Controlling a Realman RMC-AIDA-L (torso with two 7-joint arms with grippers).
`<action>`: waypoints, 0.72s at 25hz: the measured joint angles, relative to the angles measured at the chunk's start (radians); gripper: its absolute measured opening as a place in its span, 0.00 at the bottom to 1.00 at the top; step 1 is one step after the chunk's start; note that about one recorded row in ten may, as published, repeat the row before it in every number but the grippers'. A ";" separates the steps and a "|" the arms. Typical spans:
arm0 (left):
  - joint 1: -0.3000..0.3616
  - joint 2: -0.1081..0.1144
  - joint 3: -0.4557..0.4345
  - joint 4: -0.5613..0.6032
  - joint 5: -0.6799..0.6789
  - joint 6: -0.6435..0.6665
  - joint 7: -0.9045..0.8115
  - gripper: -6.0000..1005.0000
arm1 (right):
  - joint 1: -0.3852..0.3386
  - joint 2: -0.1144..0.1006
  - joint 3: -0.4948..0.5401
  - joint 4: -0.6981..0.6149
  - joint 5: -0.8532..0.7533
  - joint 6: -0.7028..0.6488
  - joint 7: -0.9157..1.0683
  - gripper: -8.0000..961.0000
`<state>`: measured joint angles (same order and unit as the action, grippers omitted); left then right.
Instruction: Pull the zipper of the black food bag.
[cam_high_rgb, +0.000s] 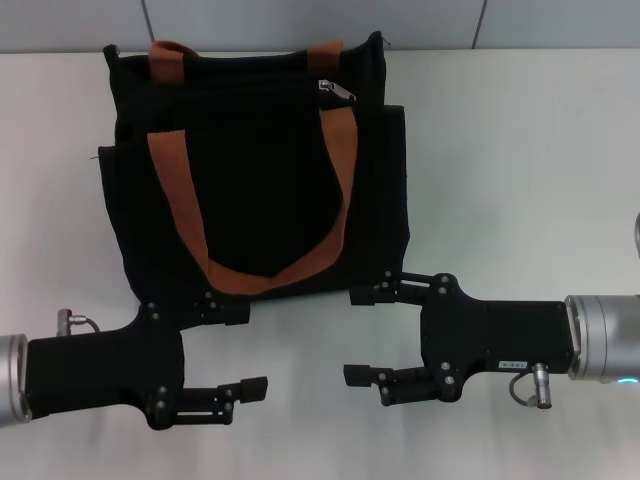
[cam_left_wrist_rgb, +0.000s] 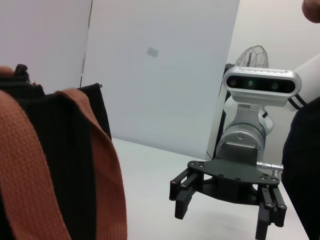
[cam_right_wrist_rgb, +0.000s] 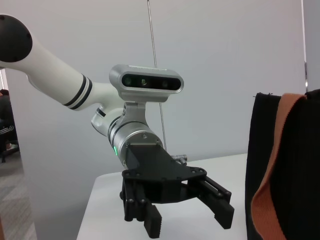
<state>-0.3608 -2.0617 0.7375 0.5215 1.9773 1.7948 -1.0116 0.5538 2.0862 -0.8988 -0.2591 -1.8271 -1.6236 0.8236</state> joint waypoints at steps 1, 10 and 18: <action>0.000 0.000 0.000 0.000 0.000 0.000 0.000 0.83 | 0.000 0.000 0.000 0.000 0.000 0.000 0.000 0.86; -0.004 0.000 0.008 -0.002 0.000 -0.005 0.001 0.83 | 0.000 0.000 0.000 0.000 0.001 0.002 0.000 0.85; -0.005 0.000 0.016 -0.002 0.000 -0.005 0.001 0.83 | -0.002 0.000 0.000 0.000 0.005 0.002 0.000 0.85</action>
<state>-0.3657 -2.0617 0.7531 0.5199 1.9773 1.7900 -1.0108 0.5519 2.0862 -0.8988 -0.2587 -1.8225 -1.6213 0.8237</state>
